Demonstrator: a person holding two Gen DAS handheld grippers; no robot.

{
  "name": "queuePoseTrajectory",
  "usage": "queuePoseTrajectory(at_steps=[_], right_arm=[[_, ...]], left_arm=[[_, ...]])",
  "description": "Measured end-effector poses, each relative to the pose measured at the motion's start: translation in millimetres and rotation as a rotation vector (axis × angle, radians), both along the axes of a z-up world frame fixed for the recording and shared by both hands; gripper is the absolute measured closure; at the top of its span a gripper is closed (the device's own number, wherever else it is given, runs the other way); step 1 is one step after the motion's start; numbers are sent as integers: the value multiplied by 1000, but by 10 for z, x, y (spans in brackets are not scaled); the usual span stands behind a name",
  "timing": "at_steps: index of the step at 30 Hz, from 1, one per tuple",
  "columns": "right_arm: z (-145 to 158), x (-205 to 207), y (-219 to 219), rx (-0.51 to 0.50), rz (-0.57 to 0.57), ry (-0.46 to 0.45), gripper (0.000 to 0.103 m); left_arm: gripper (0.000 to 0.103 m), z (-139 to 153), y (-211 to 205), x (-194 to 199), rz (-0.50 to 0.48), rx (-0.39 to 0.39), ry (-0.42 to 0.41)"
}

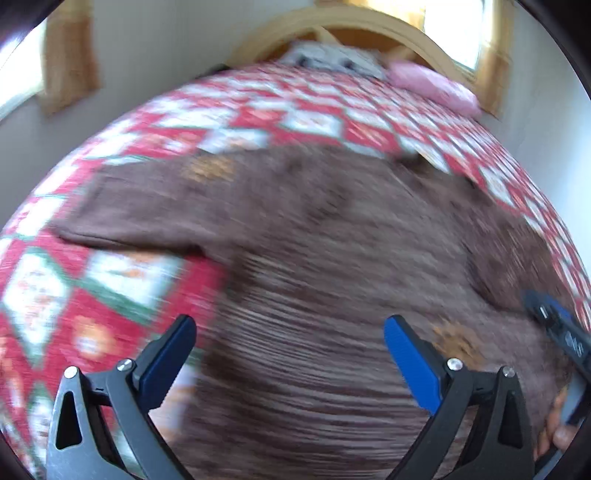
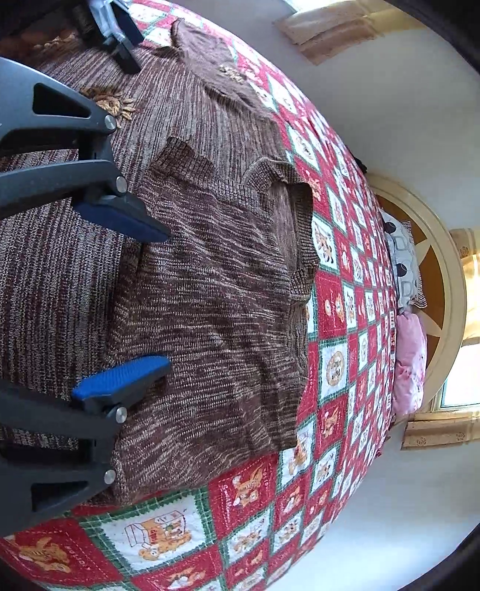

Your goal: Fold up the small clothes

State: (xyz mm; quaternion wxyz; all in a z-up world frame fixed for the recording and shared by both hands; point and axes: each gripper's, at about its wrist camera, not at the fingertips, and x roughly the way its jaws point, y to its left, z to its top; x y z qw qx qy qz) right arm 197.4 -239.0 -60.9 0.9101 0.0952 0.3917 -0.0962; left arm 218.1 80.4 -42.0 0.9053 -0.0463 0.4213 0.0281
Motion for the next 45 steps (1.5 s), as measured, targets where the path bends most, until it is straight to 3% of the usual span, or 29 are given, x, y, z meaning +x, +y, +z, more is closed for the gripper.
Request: queuePoseTrajectory(at_steps=[3,9,12,14,21,23,26,27,28,33,37,41,45], right_arm=[[1,-42,-73,39,0,-21,38],[-10,-46,-87,36,-1,-20,37],[-15,-38,-76,33,2,-17,36],[-16,-36,-60,29,3,-15,35],[-17,-25,-47,29,3,-14,34],[-19,-26,-41,28,3,-13,34],[-19,-26,-42,29,3,-13,34],[-19,-25,-42,29,3,-13,34],[-18,-27,-42,29,2,-14,34],[-18,-27,-43,30,2,-14,34],[-17,-30,-46,28,2,-13,34],[-17,-30,-49,30,2,-14,34],[-18,-21,-32,32,0,-14,34]], left_arm=[[0,172,561,81,155,-34,-42],[4,193,1782,377,512,-97,-18],[17,10,2094,570,553,-189,51],[20,-136,2179,687,549,-238,96],[20,-211,2008,832,533,-91,48],[26,-218,1968,791,527,-54,37],[62,-169,2026,772,521,-60,11],[80,-163,2051,776,512,-69,5],[88,-159,2063,786,495,-88,2],[91,-102,2023,890,486,-108,13],[92,100,1742,947,427,-118,-40],[92,414,1037,948,240,-94,-133],[92,536,195,787,32,-57,-183]])
